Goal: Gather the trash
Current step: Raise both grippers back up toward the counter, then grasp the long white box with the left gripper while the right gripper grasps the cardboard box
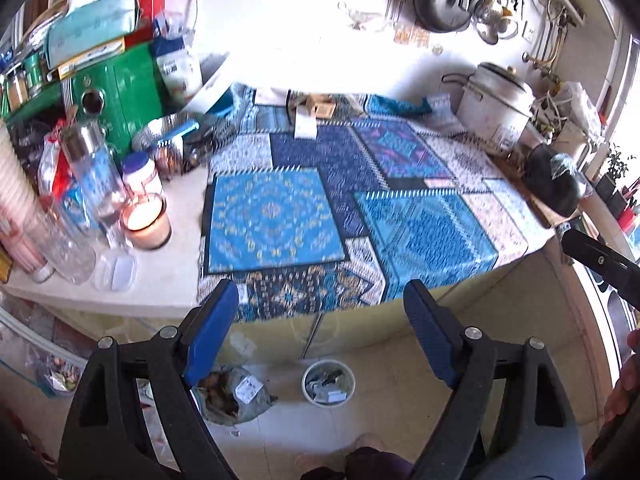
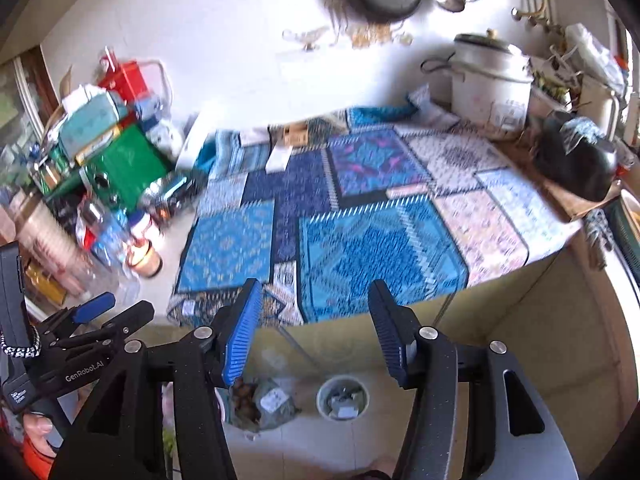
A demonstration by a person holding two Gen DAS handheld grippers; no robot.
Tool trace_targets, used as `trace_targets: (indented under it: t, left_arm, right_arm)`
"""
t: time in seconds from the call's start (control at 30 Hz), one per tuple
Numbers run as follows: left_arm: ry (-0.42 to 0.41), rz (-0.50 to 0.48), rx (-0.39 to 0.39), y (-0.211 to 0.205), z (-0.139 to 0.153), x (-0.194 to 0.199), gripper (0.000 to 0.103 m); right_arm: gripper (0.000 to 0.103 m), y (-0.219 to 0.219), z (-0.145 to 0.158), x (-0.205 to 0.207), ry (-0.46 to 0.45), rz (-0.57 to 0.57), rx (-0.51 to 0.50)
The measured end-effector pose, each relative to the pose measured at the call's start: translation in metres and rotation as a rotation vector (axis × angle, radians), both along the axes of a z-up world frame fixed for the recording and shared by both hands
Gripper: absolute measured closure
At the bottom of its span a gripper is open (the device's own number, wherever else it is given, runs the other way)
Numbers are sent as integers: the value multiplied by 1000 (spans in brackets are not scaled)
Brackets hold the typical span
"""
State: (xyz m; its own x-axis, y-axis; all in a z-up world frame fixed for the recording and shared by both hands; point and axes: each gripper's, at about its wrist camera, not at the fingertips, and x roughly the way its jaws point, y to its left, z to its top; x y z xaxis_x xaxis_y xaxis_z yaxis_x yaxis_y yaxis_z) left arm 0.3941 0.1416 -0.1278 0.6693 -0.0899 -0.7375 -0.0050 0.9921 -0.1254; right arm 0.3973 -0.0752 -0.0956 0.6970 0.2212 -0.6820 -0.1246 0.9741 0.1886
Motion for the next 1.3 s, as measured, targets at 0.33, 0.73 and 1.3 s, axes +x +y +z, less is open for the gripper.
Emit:
trace_targets:
  t: [0.33, 0.73, 1.3]
  left_arm:
    - [-76, 39, 30, -9, 39, 62, 13]
    - [-49, 182, 80, -44, 44, 178, 13]
    - [118, 220, 58, -28, -33, 333, 12]
  right_arm:
    - [48, -29, 22, 61, -76, 3, 22]
    - [45, -58, 29, 184, -66, 189, 8]
    - [44, -62, -22, 295, 80, 175, 20]
